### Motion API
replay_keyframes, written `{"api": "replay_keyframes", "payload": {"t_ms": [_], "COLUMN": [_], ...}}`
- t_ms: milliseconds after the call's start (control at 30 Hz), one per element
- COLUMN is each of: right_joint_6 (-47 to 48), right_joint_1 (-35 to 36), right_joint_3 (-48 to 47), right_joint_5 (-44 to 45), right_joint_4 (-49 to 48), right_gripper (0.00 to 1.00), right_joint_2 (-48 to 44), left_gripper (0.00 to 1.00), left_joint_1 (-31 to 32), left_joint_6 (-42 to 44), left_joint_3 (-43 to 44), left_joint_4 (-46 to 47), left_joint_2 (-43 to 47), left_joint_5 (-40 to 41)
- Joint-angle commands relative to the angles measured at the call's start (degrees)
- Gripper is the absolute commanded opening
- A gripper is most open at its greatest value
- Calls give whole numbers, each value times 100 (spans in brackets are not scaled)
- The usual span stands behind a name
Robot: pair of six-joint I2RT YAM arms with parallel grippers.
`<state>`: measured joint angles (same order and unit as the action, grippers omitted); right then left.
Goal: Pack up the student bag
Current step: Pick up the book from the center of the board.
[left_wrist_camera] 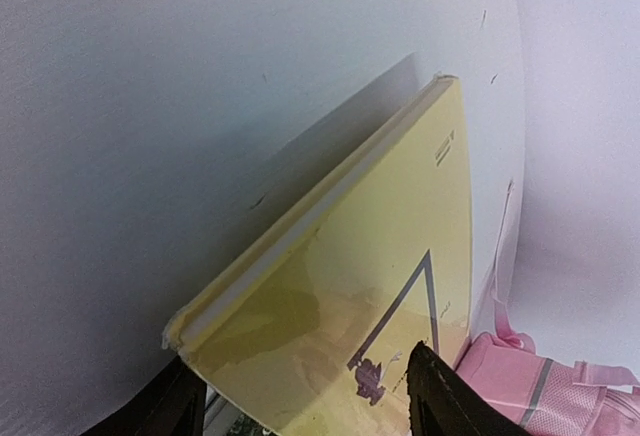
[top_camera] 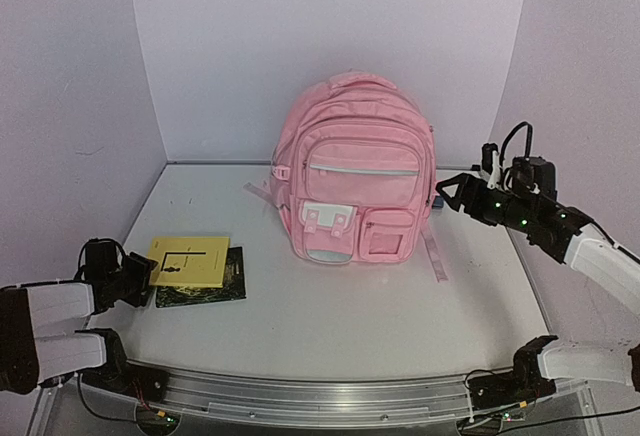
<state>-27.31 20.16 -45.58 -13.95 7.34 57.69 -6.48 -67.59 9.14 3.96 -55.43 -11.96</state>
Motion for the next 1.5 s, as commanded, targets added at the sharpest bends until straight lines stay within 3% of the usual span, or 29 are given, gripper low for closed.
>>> {"api": "replay_keyframes", "payload": {"t_ms": [0,200,367,467,600,700,833,900,933,1167,1467], "right_joint_6": [-40,-65,-52,-36,-18,34,304,495,543,698,633], "right_joint_1": [-19,-20,-18,-17,-19,-16,-19,-19,-17,-5,553], "right_joint_3": [-360,-484,-548,-542,-562,-616,-797,-865,-891,-1374,-2138], "right_joint_5": [71,139,174,195,196,144,-169,-395,-480,-1245,-1445], "right_joint_4": [-86,-30,67,106,159,216,358,375,369,344,180], "right_gripper": [82,82,82,82,82,82,83,97,98,98,98], "right_joint_2": [-1,2,-61,-139,-223,-273,-378,-473,-510,-213,133], "left_gripper": [65,43,25,11,0,0,0,0,0,0,0], "left_joint_1": [-90,-119,-126,-126,-134,-128,-132,-133,-130,-8,1798], "left_joint_6": [-3,-40,322,623,1102,1239,1771,2210,2372,2970,3492], "left_joint_3": [-141,-183,-120,-4,271,428,907,1350,1528,2738,4152], "left_joint_4": [1051,1619,1906,1753,1270,1229,1374,1195,1090,181,-547], "left_joint_2": [-390,-794,-547,-181,227,350,414,431,445,602,210], "left_joint_5": [-49,172,146,118,-18,-384,-1534,-2173,-2446,-3999,-4374]}}
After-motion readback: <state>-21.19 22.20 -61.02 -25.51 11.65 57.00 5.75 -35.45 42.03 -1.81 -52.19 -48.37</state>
